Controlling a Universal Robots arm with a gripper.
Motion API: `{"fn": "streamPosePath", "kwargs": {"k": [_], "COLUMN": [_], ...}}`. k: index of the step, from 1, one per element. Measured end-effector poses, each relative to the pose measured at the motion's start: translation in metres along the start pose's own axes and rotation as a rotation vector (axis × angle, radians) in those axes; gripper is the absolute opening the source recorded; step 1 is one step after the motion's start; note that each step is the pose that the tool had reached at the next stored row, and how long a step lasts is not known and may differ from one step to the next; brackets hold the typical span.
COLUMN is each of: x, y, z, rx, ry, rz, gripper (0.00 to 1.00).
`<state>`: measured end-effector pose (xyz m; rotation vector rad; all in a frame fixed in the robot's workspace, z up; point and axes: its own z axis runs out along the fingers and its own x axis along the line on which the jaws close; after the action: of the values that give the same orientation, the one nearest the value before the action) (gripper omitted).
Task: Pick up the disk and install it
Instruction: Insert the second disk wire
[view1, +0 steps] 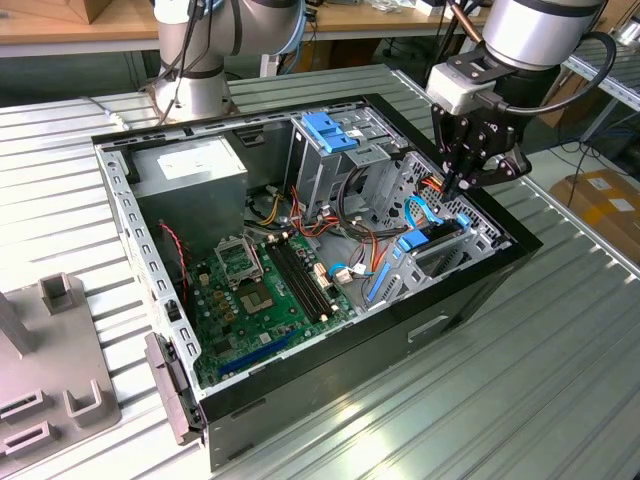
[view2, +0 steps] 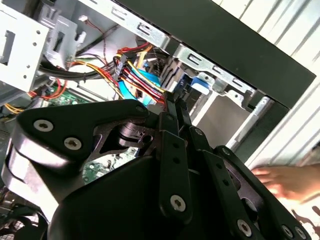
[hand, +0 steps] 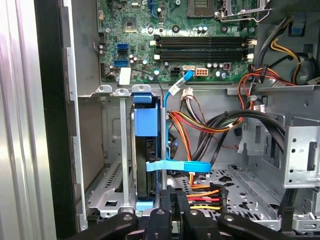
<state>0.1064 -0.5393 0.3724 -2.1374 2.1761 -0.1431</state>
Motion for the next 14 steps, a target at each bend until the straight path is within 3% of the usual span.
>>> {"fn": "streamPosePath", "kwargs": {"k": [1,4,7,8,9,10,11,14], "x": [0.0002,0.0013,0.0041,0.0050,0.0055,0.0058,0.0067,0.0115], "y": [0.0000,-0.0002,-0.0007,-0.0007,-0.0008,-0.0011,-0.0018,-0.0037], "z": [-0.0001,0.0003,0.0027,0.0033,0.0036,0.0037,0.0038,0.0041], "rx": [-0.0002,-0.0032,-0.0174,-0.0208,-0.0232,-0.0252,-0.0283,-0.0345], "ry": [-0.0157,-0.0261,-0.0277,-0.0338,-0.0526,-0.0619,-0.0650,-0.0652], "rz": [0.002,0.003,0.004,0.005,0.008,0.009,0.009,0.009], "gripper": [0.16,0.16,0.16,0.16,0.16,0.16,0.16,0.16]}}
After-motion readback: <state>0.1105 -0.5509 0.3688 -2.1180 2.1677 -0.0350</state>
